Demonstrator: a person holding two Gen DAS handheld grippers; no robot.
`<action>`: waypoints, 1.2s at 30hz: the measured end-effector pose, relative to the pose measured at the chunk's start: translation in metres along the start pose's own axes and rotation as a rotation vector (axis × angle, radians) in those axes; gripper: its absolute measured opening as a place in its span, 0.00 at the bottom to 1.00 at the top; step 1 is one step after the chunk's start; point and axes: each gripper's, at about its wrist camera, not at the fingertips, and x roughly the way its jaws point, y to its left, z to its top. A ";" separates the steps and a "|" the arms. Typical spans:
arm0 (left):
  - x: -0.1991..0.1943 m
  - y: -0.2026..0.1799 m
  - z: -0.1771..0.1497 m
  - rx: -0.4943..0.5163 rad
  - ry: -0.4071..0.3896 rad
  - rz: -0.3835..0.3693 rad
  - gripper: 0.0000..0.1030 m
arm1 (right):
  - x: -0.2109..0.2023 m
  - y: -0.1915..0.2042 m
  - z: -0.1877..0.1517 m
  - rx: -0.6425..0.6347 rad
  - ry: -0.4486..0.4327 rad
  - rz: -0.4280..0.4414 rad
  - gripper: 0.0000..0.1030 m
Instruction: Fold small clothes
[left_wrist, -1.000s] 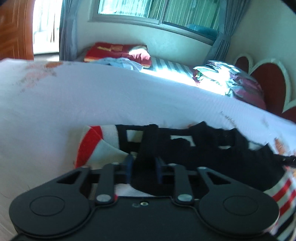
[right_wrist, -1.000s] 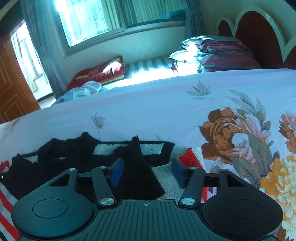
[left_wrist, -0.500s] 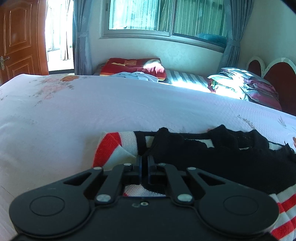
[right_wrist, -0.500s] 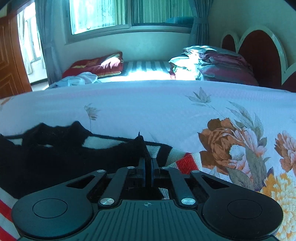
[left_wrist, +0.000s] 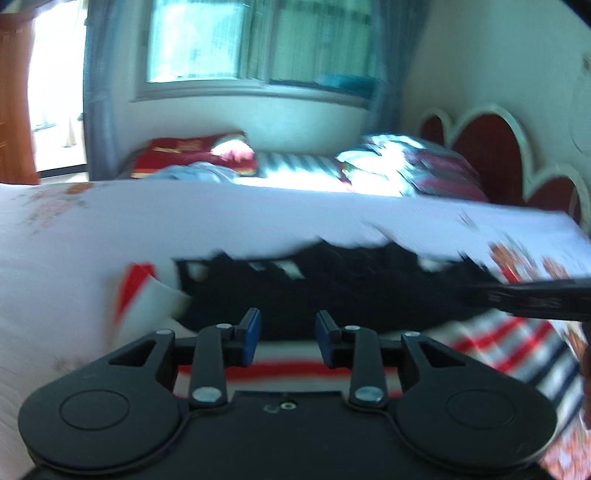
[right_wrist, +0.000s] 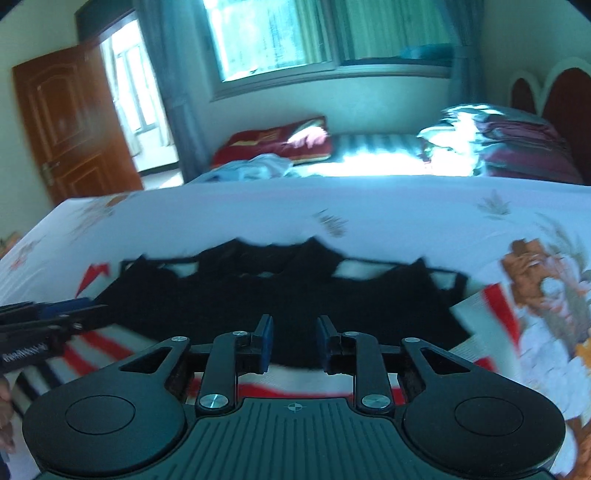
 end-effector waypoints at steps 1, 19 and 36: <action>0.002 -0.003 -0.007 0.006 0.013 -0.001 0.31 | 0.001 0.006 -0.004 -0.014 0.006 0.000 0.25; -0.026 0.027 -0.030 -0.108 0.080 0.070 0.30 | -0.028 0.015 -0.035 0.032 0.036 -0.030 0.25; -0.039 0.022 -0.044 -0.079 0.112 0.072 0.34 | -0.057 0.006 -0.066 0.042 0.061 -0.175 0.25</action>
